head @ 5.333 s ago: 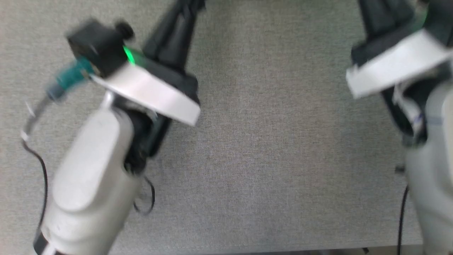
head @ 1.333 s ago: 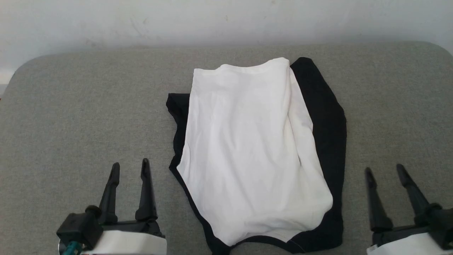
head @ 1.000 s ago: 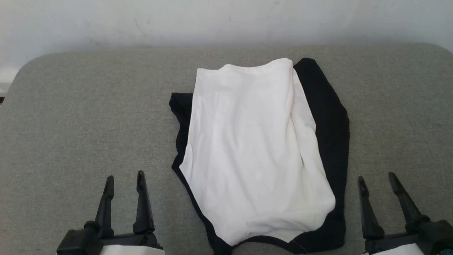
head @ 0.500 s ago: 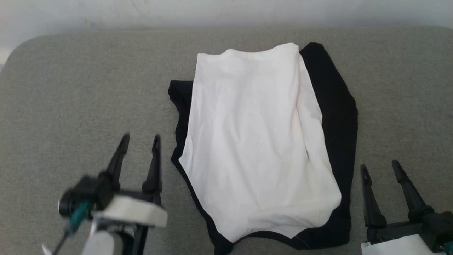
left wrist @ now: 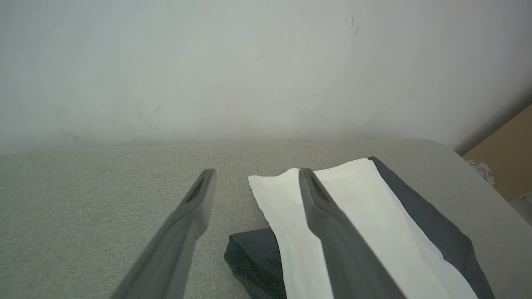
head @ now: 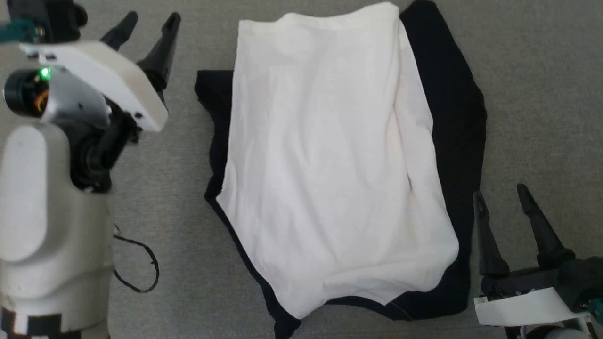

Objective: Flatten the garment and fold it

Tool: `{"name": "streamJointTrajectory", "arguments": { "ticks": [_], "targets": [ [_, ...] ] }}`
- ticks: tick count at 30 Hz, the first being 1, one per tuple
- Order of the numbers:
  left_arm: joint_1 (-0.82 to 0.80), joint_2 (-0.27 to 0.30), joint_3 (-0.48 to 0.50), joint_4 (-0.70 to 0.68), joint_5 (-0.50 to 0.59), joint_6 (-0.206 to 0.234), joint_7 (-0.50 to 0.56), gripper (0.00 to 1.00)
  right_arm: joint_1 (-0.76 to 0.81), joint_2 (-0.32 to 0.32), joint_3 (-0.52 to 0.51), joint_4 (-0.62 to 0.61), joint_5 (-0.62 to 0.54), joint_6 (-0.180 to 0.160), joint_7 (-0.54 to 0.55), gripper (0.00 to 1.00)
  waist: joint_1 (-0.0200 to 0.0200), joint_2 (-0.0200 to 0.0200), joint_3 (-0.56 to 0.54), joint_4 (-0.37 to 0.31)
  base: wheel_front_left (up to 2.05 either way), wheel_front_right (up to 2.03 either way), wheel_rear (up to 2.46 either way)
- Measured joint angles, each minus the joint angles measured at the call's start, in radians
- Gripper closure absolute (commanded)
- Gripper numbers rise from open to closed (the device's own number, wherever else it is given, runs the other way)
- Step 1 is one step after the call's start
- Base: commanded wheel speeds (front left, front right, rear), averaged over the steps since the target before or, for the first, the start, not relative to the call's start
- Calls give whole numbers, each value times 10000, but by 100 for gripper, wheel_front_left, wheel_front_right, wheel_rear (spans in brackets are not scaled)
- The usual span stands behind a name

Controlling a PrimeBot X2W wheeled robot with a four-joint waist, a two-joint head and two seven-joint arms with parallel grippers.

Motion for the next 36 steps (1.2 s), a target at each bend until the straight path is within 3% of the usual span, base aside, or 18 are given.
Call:
{"name": "streamJointTrajectory", "arguments": {
  "ticks": [4,9,17,30,31,32,36],
  "targets": [
    [-835,449,-257,635,-430,-132,1820,0,-196,-2,31,-13,10,0,-2,0,1,0,511,-223,0,0,0],
    [-1299,888,-537,1135,-435,-136,3129,0,-455,0,21,-69,8,0,-2,0,1,0,1131,-482,0,0,0],
    [-1382,982,-727,1448,-474,6,3990,0,-615,-4,-40,-73,6,0,-4,0,-1,0,1751,-874,0,0,0],
    [-1348,1298,-644,1574,-464,449,4314,2,-661,-2,-23,-48,-82,0,-4,0,-2,0,1968,-994,0,0,0],
    [-1341,1317,-633,1586,-464,454,4311,58,-662,-2,-25,-42,-82,0,-4,0,-2,0,1969,-993,0,0,0],
    [-1331,1329,-631,1590,-466,453,4284,100,-668,-2,-23,-40,-84,0,-4,0,-2,0,1970,-994,0,0,0],
    [-1168,1317,-579,1647,-677,380,4196,100,-740,-2,0,-38,-109,0,-4,0,-2,0,1970,-1007,0,0,0]
  ]
}}
